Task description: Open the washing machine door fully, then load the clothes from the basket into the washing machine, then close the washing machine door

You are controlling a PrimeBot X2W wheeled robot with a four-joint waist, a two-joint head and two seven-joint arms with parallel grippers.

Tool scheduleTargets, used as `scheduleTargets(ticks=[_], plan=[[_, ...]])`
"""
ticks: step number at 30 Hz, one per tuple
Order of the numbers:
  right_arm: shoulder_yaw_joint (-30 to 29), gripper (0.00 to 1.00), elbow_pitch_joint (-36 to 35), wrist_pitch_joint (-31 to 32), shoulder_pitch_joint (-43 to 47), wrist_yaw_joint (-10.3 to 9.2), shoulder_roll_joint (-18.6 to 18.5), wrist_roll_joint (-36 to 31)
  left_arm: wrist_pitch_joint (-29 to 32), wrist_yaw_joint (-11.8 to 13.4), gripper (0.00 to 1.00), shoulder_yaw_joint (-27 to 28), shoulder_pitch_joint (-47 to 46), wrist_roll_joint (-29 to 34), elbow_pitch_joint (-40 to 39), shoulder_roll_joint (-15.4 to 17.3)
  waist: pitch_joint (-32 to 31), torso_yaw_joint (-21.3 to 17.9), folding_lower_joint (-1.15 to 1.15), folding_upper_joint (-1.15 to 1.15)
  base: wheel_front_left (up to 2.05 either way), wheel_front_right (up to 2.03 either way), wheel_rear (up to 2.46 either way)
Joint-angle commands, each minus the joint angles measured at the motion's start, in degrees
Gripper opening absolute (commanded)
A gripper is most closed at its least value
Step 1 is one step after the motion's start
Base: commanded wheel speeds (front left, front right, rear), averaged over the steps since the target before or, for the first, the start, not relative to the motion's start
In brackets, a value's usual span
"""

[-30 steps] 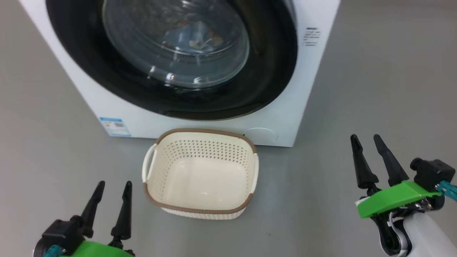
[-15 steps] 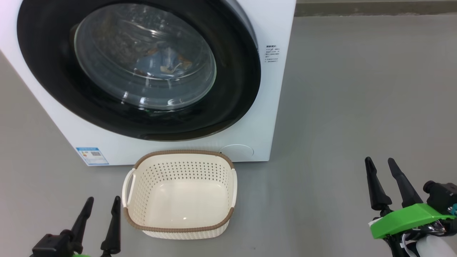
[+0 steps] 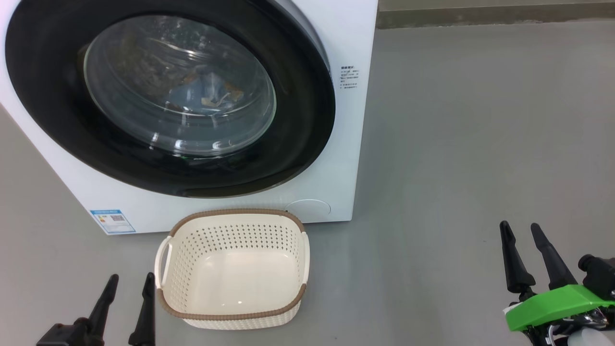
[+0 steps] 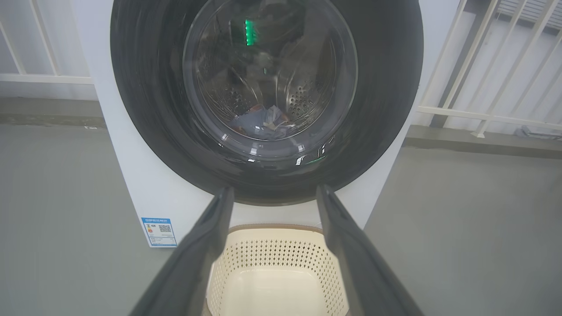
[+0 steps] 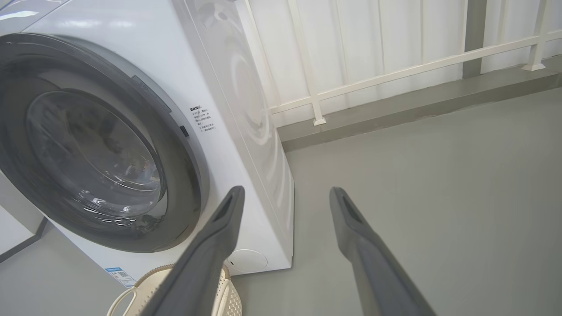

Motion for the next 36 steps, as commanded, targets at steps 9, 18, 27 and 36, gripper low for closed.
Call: scheduleTargets(ticks=[9, 18, 27, 36], plan=[[0.5, 1.00, -1.7, -0.3, 0.5, 0.00, -0.7, -0.8, -0.4, -0.2, 1.00, 2.3, -0.7, 0.4, -0.7, 1.4, 0.0, -0.1, 0.00, 0.00, 0.00, 0.00, 0.00], [0.7, 1.00, -1.8, -0.3, 0.4, 0.00, -0.8, -0.8, -0.4, -0.2, 1.00, 2.6, -0.6, 1.2, -0.7, 1.2, -0.1, 0.1, 0.00, 0.00, 0.00, 0.00, 0.00], [0.2, 0.00, 3.1, 0.2, 2.2, 0.01, 2.6, -0.2, 0.1, 0.0, 0.00, -0.3, 1.5, 0.8, 2.9, -2.3, -0.1, 0.1, 0.00, 0.00, 0.00, 0.00, 0.00], [-0.1, 0.00, 4.2, 1.4, 3.2, 0.01, 4.0, 3.1, 1.3, 0.0, 0.00, -0.1, 2.0, -2.9, 3.9, -3.9, -0.3, 0.2, 0.14, 0.00, 0.00, 0.00, 0.00]])
